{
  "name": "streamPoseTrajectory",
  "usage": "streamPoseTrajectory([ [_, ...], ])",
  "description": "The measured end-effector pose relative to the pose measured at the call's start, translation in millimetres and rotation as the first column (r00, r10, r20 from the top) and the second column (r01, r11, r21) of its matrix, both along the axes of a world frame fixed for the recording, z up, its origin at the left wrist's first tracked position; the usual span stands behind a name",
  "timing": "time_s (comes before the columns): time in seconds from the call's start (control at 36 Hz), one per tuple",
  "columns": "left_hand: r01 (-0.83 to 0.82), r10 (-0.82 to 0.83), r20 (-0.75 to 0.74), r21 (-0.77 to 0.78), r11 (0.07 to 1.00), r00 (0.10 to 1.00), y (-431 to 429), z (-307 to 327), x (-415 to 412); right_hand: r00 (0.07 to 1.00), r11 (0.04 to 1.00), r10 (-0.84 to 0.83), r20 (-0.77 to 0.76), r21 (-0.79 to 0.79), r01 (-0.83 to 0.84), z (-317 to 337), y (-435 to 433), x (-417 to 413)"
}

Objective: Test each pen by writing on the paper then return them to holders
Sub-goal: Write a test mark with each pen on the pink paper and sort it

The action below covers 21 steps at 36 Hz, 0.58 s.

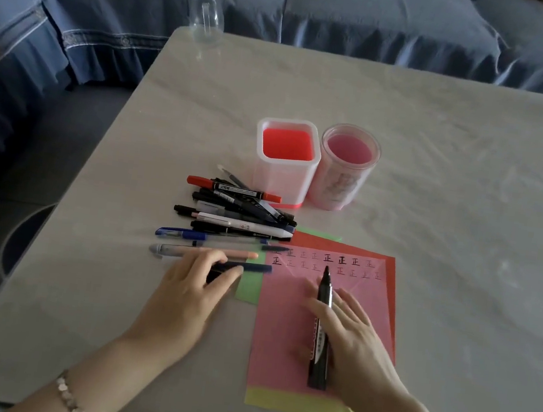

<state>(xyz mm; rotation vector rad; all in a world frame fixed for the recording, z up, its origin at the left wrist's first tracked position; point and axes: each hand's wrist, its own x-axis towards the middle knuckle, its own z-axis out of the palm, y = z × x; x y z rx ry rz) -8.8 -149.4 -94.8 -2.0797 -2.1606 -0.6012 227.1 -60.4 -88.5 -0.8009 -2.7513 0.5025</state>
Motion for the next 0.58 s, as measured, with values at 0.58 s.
streamPoseTrajectory([
  [0.58, 0.336, -0.335, 0.05, -0.266, 0.904, 0.941, 21, 1, 52, 0.813, 0.891, -0.42, -0.405, -0.354, 0.284, 15, 23, 36],
])
